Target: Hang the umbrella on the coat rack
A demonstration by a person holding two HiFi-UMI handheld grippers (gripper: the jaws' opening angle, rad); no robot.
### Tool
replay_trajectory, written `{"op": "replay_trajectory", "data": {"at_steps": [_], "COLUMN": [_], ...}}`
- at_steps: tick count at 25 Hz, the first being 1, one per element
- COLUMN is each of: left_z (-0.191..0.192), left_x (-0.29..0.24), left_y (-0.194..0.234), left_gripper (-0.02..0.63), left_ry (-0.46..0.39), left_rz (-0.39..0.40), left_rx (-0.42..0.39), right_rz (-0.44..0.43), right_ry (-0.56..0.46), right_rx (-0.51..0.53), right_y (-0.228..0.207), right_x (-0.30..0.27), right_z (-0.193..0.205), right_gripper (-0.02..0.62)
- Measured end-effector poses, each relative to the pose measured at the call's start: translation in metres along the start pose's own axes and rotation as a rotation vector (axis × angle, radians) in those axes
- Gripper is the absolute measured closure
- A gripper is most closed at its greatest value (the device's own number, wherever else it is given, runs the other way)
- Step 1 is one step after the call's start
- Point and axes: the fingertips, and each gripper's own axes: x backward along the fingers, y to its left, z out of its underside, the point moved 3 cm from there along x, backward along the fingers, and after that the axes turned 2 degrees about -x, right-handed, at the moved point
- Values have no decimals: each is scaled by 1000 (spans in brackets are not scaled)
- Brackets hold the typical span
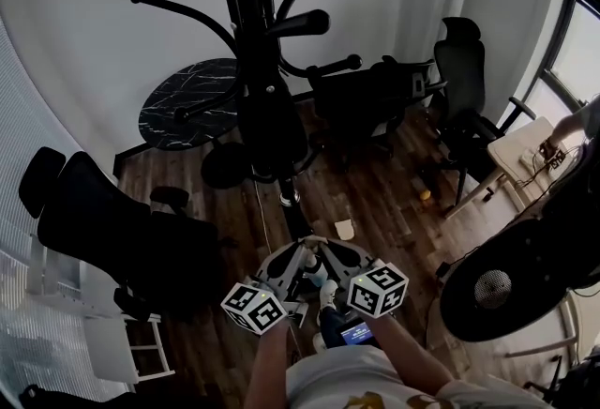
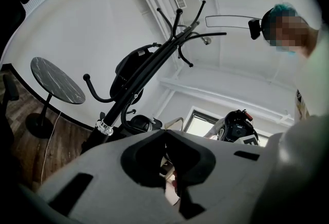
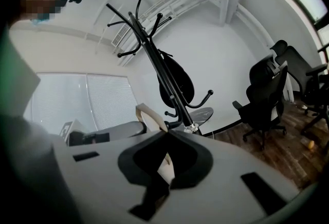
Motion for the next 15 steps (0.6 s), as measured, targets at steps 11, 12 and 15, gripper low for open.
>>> {"op": "replay_trajectory", "data": {"at_steps": [11, 12, 15], "left_z": [2, 2, 5], "left_x": [-7, -7, -7], "left_y": [17, 19, 23], "left_gripper": [584, 584, 584], "left_ry": [7, 9, 17], "left_rz": [-17, -19, -27], "left_rx": [10, 10, 11], "right_rz": [1, 1, 2], "right_ry": [20, 23, 32], "right_rx": [-13, -15, -20], "right_y": [-13, -14, -18], "right_x": [-13, -15, -18], "right_z": [2, 3, 5], "right_gripper": [581, 581, 581]}}
